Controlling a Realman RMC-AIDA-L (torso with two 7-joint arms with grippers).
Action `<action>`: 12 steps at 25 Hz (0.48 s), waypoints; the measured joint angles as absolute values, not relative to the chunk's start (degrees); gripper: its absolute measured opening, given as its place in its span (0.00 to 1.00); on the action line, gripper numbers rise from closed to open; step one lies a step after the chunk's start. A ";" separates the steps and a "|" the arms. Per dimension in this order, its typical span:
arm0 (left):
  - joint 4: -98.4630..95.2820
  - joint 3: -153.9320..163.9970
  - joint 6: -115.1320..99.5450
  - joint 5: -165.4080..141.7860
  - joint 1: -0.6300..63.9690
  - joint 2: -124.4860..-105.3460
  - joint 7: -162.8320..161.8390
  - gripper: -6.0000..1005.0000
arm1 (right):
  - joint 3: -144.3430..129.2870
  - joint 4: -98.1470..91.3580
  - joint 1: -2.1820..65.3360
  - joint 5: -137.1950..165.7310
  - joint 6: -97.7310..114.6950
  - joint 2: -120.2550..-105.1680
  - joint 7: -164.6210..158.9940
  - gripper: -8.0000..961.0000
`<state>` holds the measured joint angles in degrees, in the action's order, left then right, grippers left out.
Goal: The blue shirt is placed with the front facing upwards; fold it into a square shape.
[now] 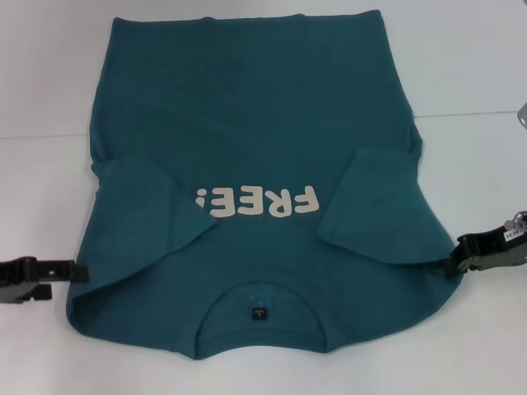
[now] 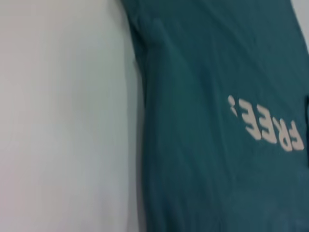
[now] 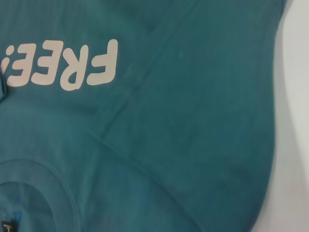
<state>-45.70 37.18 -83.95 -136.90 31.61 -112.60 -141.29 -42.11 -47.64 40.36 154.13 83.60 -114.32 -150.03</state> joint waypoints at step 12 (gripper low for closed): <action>-44.42 37.57 -84.29 -139.42 32.21 -112.68 -143.89 0.87 | -42.09 -47.64 40.16 153.81 83.73 -114.35 -148.59 0.05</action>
<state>-44.42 37.57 -84.29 -139.42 32.21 -112.68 -143.89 -42.09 -47.64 40.16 153.81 83.72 -114.35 -148.59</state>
